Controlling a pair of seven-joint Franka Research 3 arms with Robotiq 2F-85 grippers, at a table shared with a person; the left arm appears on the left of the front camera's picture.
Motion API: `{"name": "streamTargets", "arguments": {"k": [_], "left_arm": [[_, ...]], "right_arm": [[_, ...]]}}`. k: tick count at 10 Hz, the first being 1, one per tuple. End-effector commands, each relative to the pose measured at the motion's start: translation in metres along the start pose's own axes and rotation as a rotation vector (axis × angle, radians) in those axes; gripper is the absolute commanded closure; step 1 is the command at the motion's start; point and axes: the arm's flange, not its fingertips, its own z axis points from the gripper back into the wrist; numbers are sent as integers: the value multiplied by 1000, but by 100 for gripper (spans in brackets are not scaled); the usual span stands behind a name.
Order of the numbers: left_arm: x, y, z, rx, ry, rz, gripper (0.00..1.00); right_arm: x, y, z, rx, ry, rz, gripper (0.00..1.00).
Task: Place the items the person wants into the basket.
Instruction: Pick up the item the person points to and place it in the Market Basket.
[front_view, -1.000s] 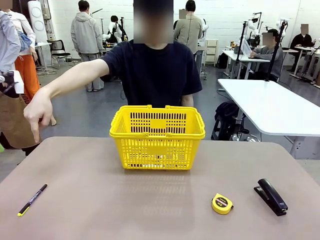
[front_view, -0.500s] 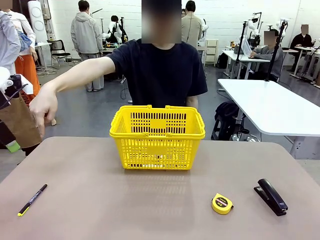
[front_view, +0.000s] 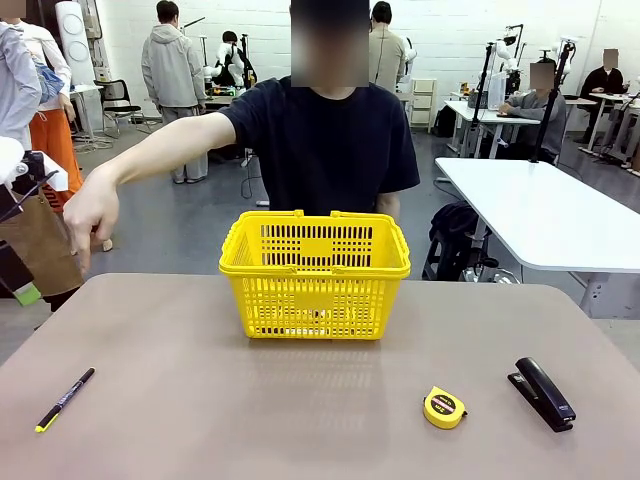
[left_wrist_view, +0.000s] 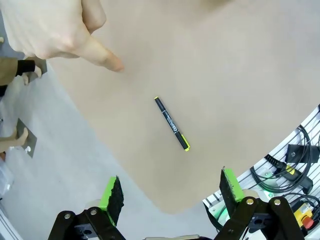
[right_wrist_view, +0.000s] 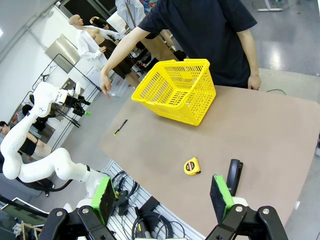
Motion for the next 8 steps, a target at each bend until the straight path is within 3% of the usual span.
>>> {"name": "streamTargets", "arguments": {"k": [1, 4, 5, 8], "left_arm": [[-1, 0, 1, 1, -1, -6, 0], [0, 0, 0, -4, -3, -3, 0], [1, -5, -14, -10, 50, 21, 0], [5, -19, -61, 24, 141, 261, 0]], "right_arm": [[2, 1, 0, 23, -20, 16, 0], [2, 1, 0, 23, -20, 16, 0], [2, 1, 0, 23, -20, 16, 0], [2, 1, 0, 23, -20, 16, 0]]}}
